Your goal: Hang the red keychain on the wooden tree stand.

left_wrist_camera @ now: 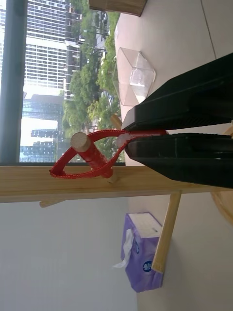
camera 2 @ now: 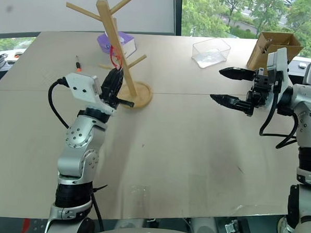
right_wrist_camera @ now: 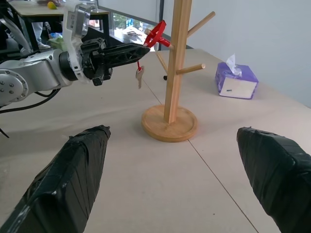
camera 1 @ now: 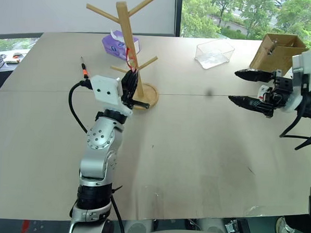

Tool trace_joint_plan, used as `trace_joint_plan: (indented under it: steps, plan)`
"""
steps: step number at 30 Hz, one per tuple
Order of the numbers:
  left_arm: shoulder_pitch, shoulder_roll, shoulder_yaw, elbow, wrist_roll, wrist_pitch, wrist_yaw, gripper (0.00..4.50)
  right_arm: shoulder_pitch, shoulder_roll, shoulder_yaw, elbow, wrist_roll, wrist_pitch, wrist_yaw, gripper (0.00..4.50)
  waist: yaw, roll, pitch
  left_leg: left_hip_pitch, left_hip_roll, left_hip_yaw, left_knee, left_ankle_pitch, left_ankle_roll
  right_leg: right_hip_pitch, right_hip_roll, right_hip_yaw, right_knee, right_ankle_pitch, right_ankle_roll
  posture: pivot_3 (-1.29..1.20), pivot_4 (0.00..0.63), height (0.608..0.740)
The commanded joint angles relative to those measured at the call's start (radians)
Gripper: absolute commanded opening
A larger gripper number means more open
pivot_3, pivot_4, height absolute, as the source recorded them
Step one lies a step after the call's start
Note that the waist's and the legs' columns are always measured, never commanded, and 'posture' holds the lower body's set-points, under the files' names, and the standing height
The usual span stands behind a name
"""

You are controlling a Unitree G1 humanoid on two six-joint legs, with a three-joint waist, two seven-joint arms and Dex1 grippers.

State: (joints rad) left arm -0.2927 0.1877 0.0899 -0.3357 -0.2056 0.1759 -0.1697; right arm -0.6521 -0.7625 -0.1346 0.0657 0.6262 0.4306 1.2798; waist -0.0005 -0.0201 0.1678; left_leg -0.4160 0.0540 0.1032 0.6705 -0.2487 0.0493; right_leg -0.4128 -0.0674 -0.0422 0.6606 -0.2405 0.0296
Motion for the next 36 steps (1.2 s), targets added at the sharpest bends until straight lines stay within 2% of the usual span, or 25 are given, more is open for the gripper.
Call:
trace_joint_plan:
  steps: [1, 6, 7, 8, 12, 15, 19, 22, 25, 30, 36]
  plan:
    - [-0.038, 0.001, 0.02, 0.009, 0.005, -0.021, 0.012, 0.04, -0.002, -0.016, -0.038, -0.027, 0.01, -0.011, -0.003, 4.5, 0.0, 0.0, 0.0, 0.0, 0.0, 0.0, 0.0, 0.0, 0.0, 0.0, 0.0, 0.0, 0.0, 0.0, 0.0, 0.0, 0.15, 0.74]
    - [-0.053, 0.001, 0.028, 0.034, 0.01, -0.033, 0.014, 0.04, 0.002, -0.016, -0.039, -0.027, 0.01, -0.012, -0.007, 4.5, 0.002, 0.0, 0.0, 0.0, 0.0, 0.0, 0.0, 0.0, 0.0, 0.0, 0.0, 0.0, 0.0, 0.0, 0.0, 0.0, 0.15, 0.74]
    - [-0.051, 0.001, 0.025, 0.034, 0.01, -0.034, 0.011, 0.73, 0.003, -0.017, -0.04, -0.028, 0.01, -0.011, -0.008, 4.5, 0.002, 0.0, 0.0, 0.0, 0.0, 0.0, 0.0, 0.001, -0.002, 0.0, 0.0, 0.0, 0.0, 0.0, 0.0, 0.0, 0.15, 0.74]
    - [-0.05, 0.0, 0.023, 0.033, 0.011, -0.036, 0.009, 0.99, 0.004, -0.017, -0.041, -0.028, 0.01, -0.011, -0.009, 4.5, 0.003, 0.0, 0.0, 0.0, 0.0, 0.0, 0.0, 0.002, -0.004, 0.0, 0.0, 0.0, 0.0, 0.0, 0.0, 0.0, 0.15, 0.74]
    - [-0.052, -0.005, 0.016, 0.028, 0.016, -0.033, 0.013, 3.04, 0.013, -0.016, -0.044, -0.035, 0.013, -0.011, -0.014, 4.5, 0.005, 0.0, 0.0, 0.0, 0.0, 0.0, 0.0, 0.002, -0.004, 0.0, 0.0, 0.0, 0.0, 0.0, 0.0, 0.0, 0.15, 0.74]
    - [-0.052, -0.007, 0.014, 0.031, 0.017, -0.031, 0.014, 4.35, 0.021, -0.014, -0.046, -0.042, 0.015, -0.009, -0.02, 4.5, 0.007, 0.0, 0.0, 0.0, 0.0, 0.0, 0.0, 0.002, -0.004, 0.0, 0.0, 0.0, 0.0, 0.0, 0.0, 0.0, 0.15, 0.74]
    - [-0.022, -0.009, 0.009, 0.043, 0.052, -0.016, 0.039, 4.45, 0.042, 0.009, -0.057, -0.048, 0.013, -0.016, -0.069, 4.5, 0.01, 0.0, 0.0, 0.0, 0.0, 0.0, 0.0, 0.002, -0.004, 0.0, 0.0, 0.0, 0.0, 0.0, 0.0, 0.0, 0.15, 0.74]
    - [0.015, -0.014, 0.03, 0.072, 0.076, 0.003, 0.076, 4.45, 0.055, 0.071, -0.068, -0.021, -0.027, -0.056, -0.185, 4.5, 0.009, 0.0, 0.0, 0.0, 0.0, 0.0, 0.0, 0.002, -0.004, 0.0, 0.001, 0.001, 0.0, 0.0, 0.0, 0.0, 0.15, 0.74]
    - [0.056, -0.021, 0.064, 0.102, 0.091, 0.013, 0.122, 4.45, 0.089, 0.159, -0.076, -0.009, -0.086, -0.12, -0.323, 4.5, 0.01, 0.0, 0.0, 0.0, 0.001, 0.0, 0.0, 0.003, -0.004, 0.0, 0.001, 0.0, 0.0, 0.0, 0.0, 0.0, 0.15, 0.74]
    - [0.134, 0.004, 0.12, 0.149, 0.114, -0.028, 0.147, 4.45, 0.166, 0.373, -0.095, 0.067, -0.257, -0.292, -0.703, 4.5, 0.012, 0.0, 0.0, 0.0, 0.001, 0.001, 0.0, 0.003, -0.006, -0.001, 0.001, 0.0, 0.001, 0.0, 0.0, 0.0, 0.15, 0.74]
    - [0.184, 0.045, 0.173, 0.189, 0.142, -0.101, 0.162, 4.45, 0.241, 0.514, -0.112, 0.134, -0.368, -0.469, -0.935, 4.5, 0.013, 0.0, 0.0, 0.0, 0.001, 0.002, 0.0, 0.003, -0.006, -0.001, 0.001, 0.001, 0.001, 0.0, 0.0, 0.0, 0.15, 0.74]
